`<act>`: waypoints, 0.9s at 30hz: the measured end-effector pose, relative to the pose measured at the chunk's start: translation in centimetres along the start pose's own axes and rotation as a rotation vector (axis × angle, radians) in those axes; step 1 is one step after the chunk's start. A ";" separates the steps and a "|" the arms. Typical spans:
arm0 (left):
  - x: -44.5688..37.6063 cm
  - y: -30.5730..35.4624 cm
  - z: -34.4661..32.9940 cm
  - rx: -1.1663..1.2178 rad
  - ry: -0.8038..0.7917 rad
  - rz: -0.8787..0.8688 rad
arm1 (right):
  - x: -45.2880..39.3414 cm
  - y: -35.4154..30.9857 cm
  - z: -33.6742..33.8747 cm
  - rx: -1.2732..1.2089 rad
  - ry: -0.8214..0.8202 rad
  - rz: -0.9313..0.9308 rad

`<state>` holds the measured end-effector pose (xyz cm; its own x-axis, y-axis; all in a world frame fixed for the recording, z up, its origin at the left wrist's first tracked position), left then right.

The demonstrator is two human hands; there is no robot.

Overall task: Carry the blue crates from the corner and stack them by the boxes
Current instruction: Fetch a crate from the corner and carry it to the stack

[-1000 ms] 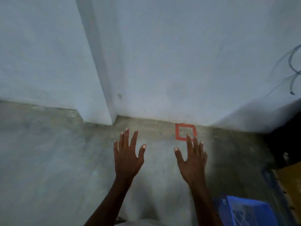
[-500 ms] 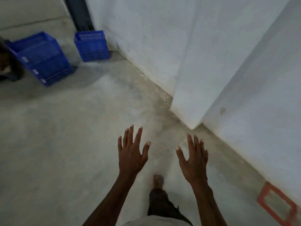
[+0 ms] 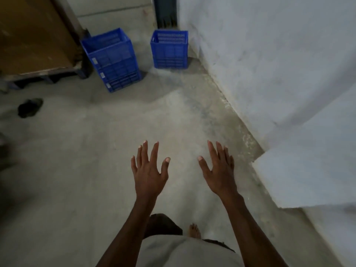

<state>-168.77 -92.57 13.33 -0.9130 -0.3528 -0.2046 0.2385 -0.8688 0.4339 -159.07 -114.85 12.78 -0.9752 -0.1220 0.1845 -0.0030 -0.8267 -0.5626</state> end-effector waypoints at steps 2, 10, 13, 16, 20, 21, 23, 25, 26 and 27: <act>-4.6 -1.7 -0.5 0.005 0.019 0.034 | -5.3 -3.0 -0.8 0.019 -0.018 0.031; -26.5 -11.8 -4.9 0.036 -0.026 0.108 | -27.3 -13.3 -6.6 0.019 -0.088 0.028; -36.0 -14.7 -4.6 0.035 -0.041 0.082 | -34.4 -18.1 -7.2 -0.008 -0.081 0.012; -46.0 -16.9 -3.9 0.000 -0.056 0.034 | -41.4 -22.7 -7.0 -0.047 -0.066 -0.005; -58.0 -19.9 -3.7 -0.001 -0.008 0.020 | -51.1 -26.7 -7.7 -0.070 -0.030 -0.038; -61.1 -20.7 -4.1 0.000 -0.005 0.017 | -54.0 -27.4 -8.1 -0.071 -0.023 -0.053; -66.8 -22.2 -5.2 -0.010 -0.011 0.006 | -59.7 -29.0 -9.2 -0.081 -0.015 -0.079; -72.4 -23.7 -6.7 -0.018 -0.024 -0.001 | -65.8 -31.0 -10.5 -0.086 -0.017 -0.080; -75.2 -24.3 -7.5 -0.020 -0.029 -0.001 | -69.0 -32.2 -11.0 -0.082 -0.021 -0.076; -78.0 -24.9 -8.2 -0.019 -0.035 0.004 | -72.1 -33.4 -11.4 -0.078 -0.028 -0.078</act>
<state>-100.78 -46.25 11.32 -0.9230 -0.3444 -0.1714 0.2485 -0.8739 0.4177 -91.14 -72.16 9.09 -0.9649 -0.0745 0.2519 -0.0973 -0.7893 -0.6062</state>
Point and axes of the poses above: each hand's wrist, its own x-axis away from the middle knuckle, its own z-axis out of the back of the hand, y = z × x, the point moved 7 cm from there along -x, towards the middle knuckle, and after that the axes turned 12 degrees about -z, right-handed, at the moved point
